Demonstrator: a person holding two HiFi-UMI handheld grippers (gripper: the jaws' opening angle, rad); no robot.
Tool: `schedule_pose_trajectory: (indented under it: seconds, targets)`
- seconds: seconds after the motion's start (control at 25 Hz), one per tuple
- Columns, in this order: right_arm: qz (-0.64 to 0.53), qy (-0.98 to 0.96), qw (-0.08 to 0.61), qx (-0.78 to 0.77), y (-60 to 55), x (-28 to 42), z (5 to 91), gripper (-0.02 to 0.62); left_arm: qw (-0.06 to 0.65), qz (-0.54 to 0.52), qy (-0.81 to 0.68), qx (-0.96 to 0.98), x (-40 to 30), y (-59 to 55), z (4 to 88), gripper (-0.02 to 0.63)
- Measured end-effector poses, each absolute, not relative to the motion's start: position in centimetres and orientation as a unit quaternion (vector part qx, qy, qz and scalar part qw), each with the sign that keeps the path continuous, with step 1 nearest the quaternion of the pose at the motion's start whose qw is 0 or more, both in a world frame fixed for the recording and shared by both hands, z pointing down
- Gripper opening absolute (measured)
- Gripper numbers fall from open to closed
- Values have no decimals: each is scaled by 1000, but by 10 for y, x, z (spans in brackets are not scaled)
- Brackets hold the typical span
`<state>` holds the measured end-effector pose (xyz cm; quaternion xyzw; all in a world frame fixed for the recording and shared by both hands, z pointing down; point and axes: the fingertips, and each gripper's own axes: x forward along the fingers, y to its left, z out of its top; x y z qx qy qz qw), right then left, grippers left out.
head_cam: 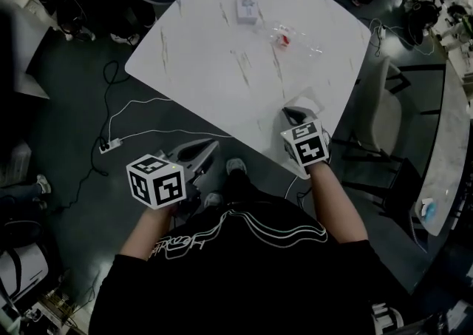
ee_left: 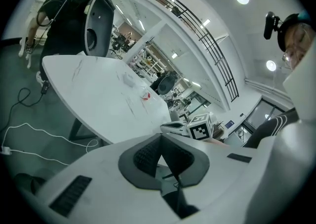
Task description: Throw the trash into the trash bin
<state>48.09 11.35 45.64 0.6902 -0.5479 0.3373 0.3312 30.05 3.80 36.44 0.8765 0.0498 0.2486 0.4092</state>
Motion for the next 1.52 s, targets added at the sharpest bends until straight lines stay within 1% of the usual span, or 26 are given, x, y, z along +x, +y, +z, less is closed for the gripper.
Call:
schedule_pose_trajectory:
  seconds: [0.2, 0.4, 0.6, 0.8, 0.88, 1.12, 1.28, 1.4, 1.52]
  targets:
    - [309, -562, 237, 730, 98, 497, 407, 35, 403, 224, 29, 887, 303, 26, 350, 5]
    - [245, -611, 165, 734, 55, 498, 344, 35, 397, 191, -11, 898, 297, 5, 332, 6]
    - [200, -686, 86, 694, 4, 465, 300, 35, 388, 160, -73, 905, 264, -17, 311, 6]
    - [180, -741, 49, 645, -29, 422, 282, 35, 397, 130, -132, 899, 221, -31, 313, 6]
    - [170, -756, 43, 630, -38, 400, 275, 35, 402, 116, -150, 896, 201, -42, 315, 6]
    - [140, -771, 60, 618, -52, 342, 272, 35, 417, 93, -166, 889, 142, -62, 321, 6]
    - [116, -749, 105, 643, -42, 319, 283, 35, 421, 97, -162, 887, 100, -73, 328, 5]
    - [98, -751, 140, 638, -34, 285, 289, 35, 423, 101, -156, 887, 71, -79, 333, 5]
    - [100, -763, 140, 623, -34, 238, 299, 35, 421, 103, -151, 888, 45, -85, 336, 5]
